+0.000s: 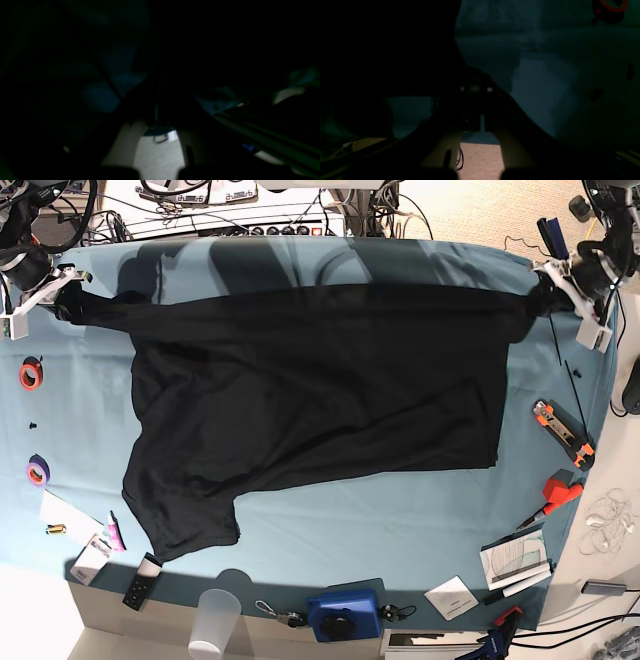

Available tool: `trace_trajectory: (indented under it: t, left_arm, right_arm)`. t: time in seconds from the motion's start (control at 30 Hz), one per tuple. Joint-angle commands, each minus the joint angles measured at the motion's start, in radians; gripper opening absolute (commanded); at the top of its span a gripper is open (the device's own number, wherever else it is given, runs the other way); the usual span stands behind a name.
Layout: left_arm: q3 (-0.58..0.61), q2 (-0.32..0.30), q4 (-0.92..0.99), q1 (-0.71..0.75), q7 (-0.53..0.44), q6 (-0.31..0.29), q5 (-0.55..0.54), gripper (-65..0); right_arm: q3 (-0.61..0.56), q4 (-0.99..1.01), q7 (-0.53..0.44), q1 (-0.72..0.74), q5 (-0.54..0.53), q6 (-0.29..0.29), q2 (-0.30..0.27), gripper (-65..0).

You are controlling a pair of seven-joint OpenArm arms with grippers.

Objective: Layout the t-shirt on the table in an organized manner, then fold the t-shirt properly
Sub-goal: 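Release the shirt edge and reposition both grippers along the shirt edge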

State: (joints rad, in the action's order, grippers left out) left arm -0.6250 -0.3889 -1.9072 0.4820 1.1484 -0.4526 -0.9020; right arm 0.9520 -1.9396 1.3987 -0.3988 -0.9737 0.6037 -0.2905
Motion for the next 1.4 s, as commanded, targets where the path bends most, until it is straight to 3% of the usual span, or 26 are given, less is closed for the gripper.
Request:
trace_trajectory:
  t: [0.0, 0.1, 0.27, 0.4, 0.5, 0.57, 0.67, 0.77, 0.83, 0.97, 1.23, 1.27, 1.37]
  left_arm:
    - [0.026, -0.018, -0.016, -0.003, -0.024, 0.011, 0.023, -65.0]
    - [0.170, -0.026, -0.015, -0.034, -0.056, 0.046, 0.132, -65.0]
    - [0.282, 0.001, -0.016, -0.168, -0.096, 0.227, 0.429, -65.0]
    - [0.283, 0.001, -0.014, -0.227, -0.121, 0.234, 0.545, -65.0]
    - [0.290, 0.001, 0.000, -0.231, -0.132, 0.223, 0.569, -65.0]
    - [0.308, 0.001, 0.012, -0.233, -0.158, 0.224, 0.570, -65.0]
    - [0.344, 0.001, 0.012, -0.257, -0.179, 0.224, 0.570, -65.0]
    - [0.394, 0.001, 0.012, -0.303, -0.182, 0.225, 0.602, -65.0]
    - [0.439, 0.001, 0.013, -0.332, -0.197, 0.241, 0.669, -65.0]
    - [0.512, 0.001, 0.047, -0.390, -0.223, 0.334, 0.781, -65.0]
    - [0.525, 0.001, 0.221, -0.458, -0.297, 0.340, 0.794, -65.0]
    - [0.525, 0.001, 0.220, -0.460, -0.295, 0.340, 0.793, -61.6]
    - [0.525, 0.001, 0.220, -0.467, -0.299, 0.341, 0.794, -38.8]
  right_arm:
    - [0.011, -0.016, -0.035, 0.000, 0.016, 0.001, -0.023, -65.0]
    - [0.009, -0.016, -0.074, 0.006, 0.029, 0.001, -0.023, -65.0]
    - [0.009, -0.016, -0.089, 0.064, 0.030, 0.001, -0.023, -65.0]
    - [-0.047, -0.016, -0.093, 0.103, 0.114, 0.000, -0.023, -65.0]
    - [-0.174, -0.016, -0.145, 0.103, 0.211, -0.002, -0.023, -65.0]
    - [-0.267, -0.016, -0.243, 0.106, 0.309, -0.006, -0.023, -65.0]
    - [-0.372, -0.016, -0.402, 0.127, 0.466, -0.123, -0.023, -65.0]
    - [-0.439, -0.015, -0.457, 0.175, 0.564, -0.220, -0.023, -65.0]
    - [-0.474, -0.015, -0.454, 0.212, 0.607, -0.227, -0.023, -65.0]
    - [-0.544, 0.021, -0.466, 0.272, 0.690, -0.227, -0.023, -65.0]
    - [-0.617, 0.201, -0.518, 0.350, 0.714, -0.227, -0.023, -65.0]
    - [-0.617, 0.201, -0.512, 0.349, 0.714, -0.227, -0.023, -65.0]
    - [-0.617, 0.200, -0.481, 0.349, 0.713, -0.226, -0.025, -62.5]
